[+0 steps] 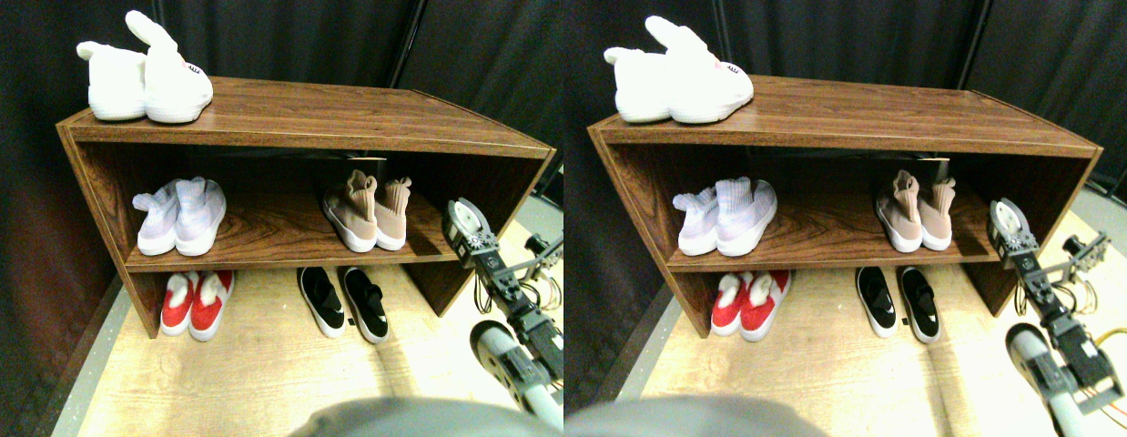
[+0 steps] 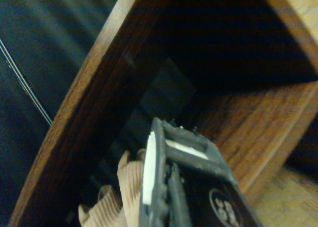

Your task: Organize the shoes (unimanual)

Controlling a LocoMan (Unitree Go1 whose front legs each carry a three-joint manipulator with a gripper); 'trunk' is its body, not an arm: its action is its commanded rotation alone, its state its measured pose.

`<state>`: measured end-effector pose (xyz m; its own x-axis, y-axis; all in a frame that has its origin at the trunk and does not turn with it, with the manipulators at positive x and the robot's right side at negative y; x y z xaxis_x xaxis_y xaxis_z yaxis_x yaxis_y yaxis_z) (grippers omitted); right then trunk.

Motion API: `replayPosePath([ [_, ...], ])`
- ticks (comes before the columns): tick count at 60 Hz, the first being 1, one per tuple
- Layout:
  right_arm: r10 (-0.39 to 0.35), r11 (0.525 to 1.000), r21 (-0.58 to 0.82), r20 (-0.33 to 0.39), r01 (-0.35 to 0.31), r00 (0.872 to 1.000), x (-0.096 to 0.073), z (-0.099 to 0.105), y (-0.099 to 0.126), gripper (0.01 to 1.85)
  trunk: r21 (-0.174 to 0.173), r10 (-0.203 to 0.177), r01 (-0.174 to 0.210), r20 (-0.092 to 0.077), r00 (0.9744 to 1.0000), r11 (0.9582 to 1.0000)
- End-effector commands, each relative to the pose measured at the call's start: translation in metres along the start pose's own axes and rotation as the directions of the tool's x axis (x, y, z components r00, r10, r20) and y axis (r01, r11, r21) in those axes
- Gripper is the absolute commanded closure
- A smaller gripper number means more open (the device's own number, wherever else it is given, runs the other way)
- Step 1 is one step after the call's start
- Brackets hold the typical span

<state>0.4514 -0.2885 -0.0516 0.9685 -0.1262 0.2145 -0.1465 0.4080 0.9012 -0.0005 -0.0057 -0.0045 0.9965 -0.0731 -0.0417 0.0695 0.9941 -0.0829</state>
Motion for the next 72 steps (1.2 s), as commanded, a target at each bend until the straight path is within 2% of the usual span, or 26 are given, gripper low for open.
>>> replayPosePath([
  [1, 0.082, 0.997, 0.012, -0.032, -0.081, 0.996, -0.024, 0.004, 0.014, 1.8, -0.027, -0.007, 0.007, -0.004, 1.0, 0.9996],
  [7, 0.099, 0.995, 0.029, -0.062, -0.097, 0.993, -0.038, 0.005, 0.012, 1.8, -0.028, -0.006, 0.005, -0.009, 0.9999, 0.9996],
  [12, 0.104, 0.995, 0.016, -0.06, -0.103, 0.993, -0.047, 0.003, 0.01, 1.8, -0.03, -0.004, 0.004, -0.012, 0.9999, 0.9995],
  [17, 0.1, 0.994, 0.058, -0.086, -0.095, 0.991, -0.058, 0.0, 0.008, 1.8, -0.037, 0.002, -0.003, -0.022, 0.9998, 0.9993],
  [21, 0.098, 0.993, 0.068, -0.092, -0.092, 0.991, -0.062, -0.003, 0.004, 1.8, -0.038, 0.004, -0.005, -0.024, 0.9997, 0.9993],
  [25, 0.094, 0.993, 0.081, -0.1, -0.086, 0.99, -0.065, -0.006, -0.002, 1.8, -0.047, 0.01, -0.011, -0.034, 0.9994, 0.9988],
  [29, 0.082, 0.993, 0.097, -0.12, -0.071, 0.989, -0.068, -0.009, -0.012, 1.8, -0.047, 0.01, -0.011, -0.034, 0.9994, 0.9988],
  [30, 0.079, 0.993, 0.097, -0.122, -0.068, 0.989, -0.069, -0.01, -0.015, 1.8, -0.05, 0.016, -0.018, -0.04, 0.9991, 0.9986],
  [32, 0.066, 0.993, 0.105, -0.123, -0.053, 0.99, -0.072, -0.013, -0.019, 1.8, -0.05, 0.016, -0.018, -0.04, 0.9991, 0.9986],
  [33, 0.062, 0.993, 0.111, -0.124, -0.048, 0.99, -0.072, -0.014, -0.02, 1.8, -0.049, 0.018, -0.021, -0.048, 0.9987, 0.9986],
  [35, 0.05, 0.991, 0.126, -0.136, -0.033, 0.989, -0.073, -0.016, -0.024, 1.8, -0.049, 0.019, -0.021, -0.051, 0.9985, 0.9986],
  [41, 0.031, 0.993, 0.117, -0.177, -0.01, 0.984, -0.075, -0.024, -0.037, 1.8, -0.048, 0.019, -0.022, -0.054, 0.9983, 0.9986],
  [43, 0.028, 0.992, 0.123, -0.186, -0.005, 0.982, -0.074, -0.026, -0.042, 1.8, -0.046, 0.021, -0.024, -0.06, 0.998, 0.9986],
  [52, -0.044, 0.981, 0.176, -0.186, 0.077, 0.982, -0.072, -0.035, -0.063, 1.8, -0.046, 0.027, -0.03, -0.068, 0.9973, 0.9985],
  [56, -0.071, 0.98, 0.173, -0.155, 0.098, 0.985, -0.07, -0.038, -0.073, 1.8, -0.047, 0.027, -0.03, -0.072, 0.9971, 0.9984],
  [68, -0.146, 0.962, 0.211, -0.137, 0.173, 0.98, -0.052, -0.042, -0.096, 1.8, -0.053, 0.032, -0.036, -0.072, 0.9969, 0.9979],
  [69, -0.179, 0.959, 0.202, -0.11, 0.199, 0.978, -0.049, -0.044, -0.1, 1.8, -0.054, 0.033, -0.037, -0.072, 0.9969, 0.9979],
  [72, -0.184, 0.958, 0.202, -0.107, 0.203, 0.977, -0.047, -0.045, -0.102, 1.8, -0.054, 0.034, -0.038, -0.071, 0.9969, 0.9978],
])
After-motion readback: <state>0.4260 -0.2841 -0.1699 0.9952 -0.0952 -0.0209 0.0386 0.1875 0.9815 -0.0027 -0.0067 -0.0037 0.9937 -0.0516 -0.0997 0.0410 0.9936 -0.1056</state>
